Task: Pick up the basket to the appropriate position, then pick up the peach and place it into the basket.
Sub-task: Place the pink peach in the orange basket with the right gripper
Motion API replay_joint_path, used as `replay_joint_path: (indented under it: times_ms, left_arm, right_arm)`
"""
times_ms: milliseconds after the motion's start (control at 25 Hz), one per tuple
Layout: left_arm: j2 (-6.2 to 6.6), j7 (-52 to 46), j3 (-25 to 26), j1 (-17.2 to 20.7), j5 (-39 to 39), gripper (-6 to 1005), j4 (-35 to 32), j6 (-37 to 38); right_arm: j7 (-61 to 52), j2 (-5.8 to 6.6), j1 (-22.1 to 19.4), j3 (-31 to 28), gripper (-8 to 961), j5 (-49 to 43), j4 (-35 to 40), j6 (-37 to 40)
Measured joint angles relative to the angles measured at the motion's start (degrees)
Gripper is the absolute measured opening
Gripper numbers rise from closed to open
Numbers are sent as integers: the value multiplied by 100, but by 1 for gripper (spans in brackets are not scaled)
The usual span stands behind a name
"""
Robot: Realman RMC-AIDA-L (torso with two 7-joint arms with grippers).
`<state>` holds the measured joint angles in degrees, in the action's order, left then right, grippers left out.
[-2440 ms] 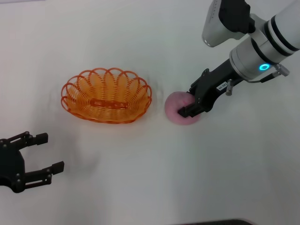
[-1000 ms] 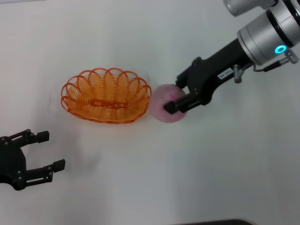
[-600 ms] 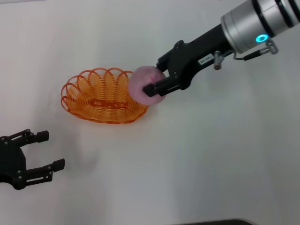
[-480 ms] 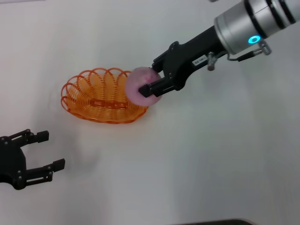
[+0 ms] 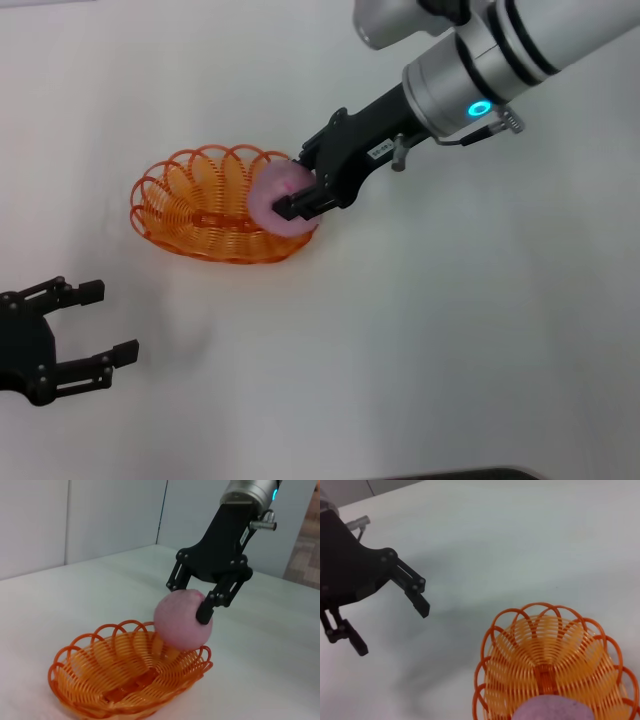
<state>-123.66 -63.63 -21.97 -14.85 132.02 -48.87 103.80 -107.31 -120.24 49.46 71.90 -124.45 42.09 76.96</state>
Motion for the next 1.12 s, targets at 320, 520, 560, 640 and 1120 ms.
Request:
replay_joint_path:
  times_ms: [320, 520, 560, 640, 1120]
  left_arm:
    - [4, -15, -2, 0, 3, 842, -7, 0]
    - [13, -58, 0, 0, -8, 842, -16, 13]
    - [13, -59, 0, 0, 0, 842, -16, 8]
    - [15, -63, 0, 0, -3, 842, -15, 1]
    - [13, -151, 0, 0, -29, 841, 0, 41]
  right_arm:
    - [8, 0, -13, 145, 560, 89, -41, -215]
    - [16, 0, -47, 148, 569, 89, -91, -326]
    - [31, 0, -47, 148, 571, 89, -105, -333]
    - [64, 0, -48, 149, 575, 89, -117, -334]
    - [85, 0, -51, 109, 764, 90, -167, -498]
